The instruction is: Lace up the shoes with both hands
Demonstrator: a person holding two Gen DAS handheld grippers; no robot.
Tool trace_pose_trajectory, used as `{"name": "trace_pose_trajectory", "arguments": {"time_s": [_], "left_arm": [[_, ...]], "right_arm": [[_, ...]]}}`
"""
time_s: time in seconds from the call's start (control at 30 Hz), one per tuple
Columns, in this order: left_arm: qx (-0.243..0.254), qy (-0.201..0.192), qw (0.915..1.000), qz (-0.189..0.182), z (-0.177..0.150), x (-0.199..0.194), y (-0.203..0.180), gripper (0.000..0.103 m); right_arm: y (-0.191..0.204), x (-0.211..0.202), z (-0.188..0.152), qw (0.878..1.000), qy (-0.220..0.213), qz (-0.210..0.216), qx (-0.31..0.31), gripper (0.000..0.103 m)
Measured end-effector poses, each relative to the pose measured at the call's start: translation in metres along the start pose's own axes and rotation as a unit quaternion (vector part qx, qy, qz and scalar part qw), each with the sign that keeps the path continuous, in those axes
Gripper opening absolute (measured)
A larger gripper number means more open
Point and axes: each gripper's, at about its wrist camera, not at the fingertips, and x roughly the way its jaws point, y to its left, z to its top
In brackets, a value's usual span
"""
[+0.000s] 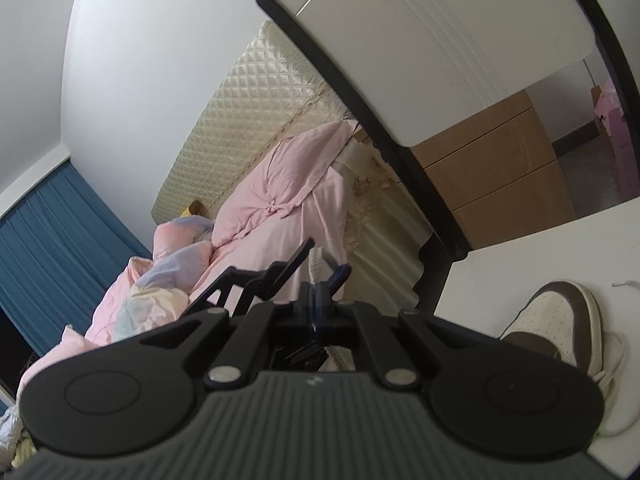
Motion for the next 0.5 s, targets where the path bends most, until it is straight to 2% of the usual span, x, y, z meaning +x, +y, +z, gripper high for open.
{"name": "trace_pose_trajectory", "arguments": {"time_s": [0.23, 0.27, 0.37, 0.5], "left_arm": [[0.003, -0.005, 1.0000, 0.003, 0.000, -0.001, 0.000, 0.029], [0.007, -0.009, 0.9999, 0.008, 0.000, -0.002, -0.001, 0.027], [0.027, -0.015, 0.9991, 0.028, 0.000, -0.003, -0.004, 0.005], [0.097, -0.012, 0.9940, 0.048, -0.006, -0.002, -0.021, 0.002]], "right_arm": [[0.014, 0.003, -0.007, 0.999, 0.026, 0.002, -0.043, 0.002], [0.014, 0.003, -0.008, 0.999, 0.027, 0.000, -0.045, 0.002], [0.010, 0.000, -0.015, 0.998, 0.036, -0.007, -0.049, 0.002], [0.008, -0.003, -0.022, 0.996, 0.057, -0.019, -0.066, 0.005]]}}
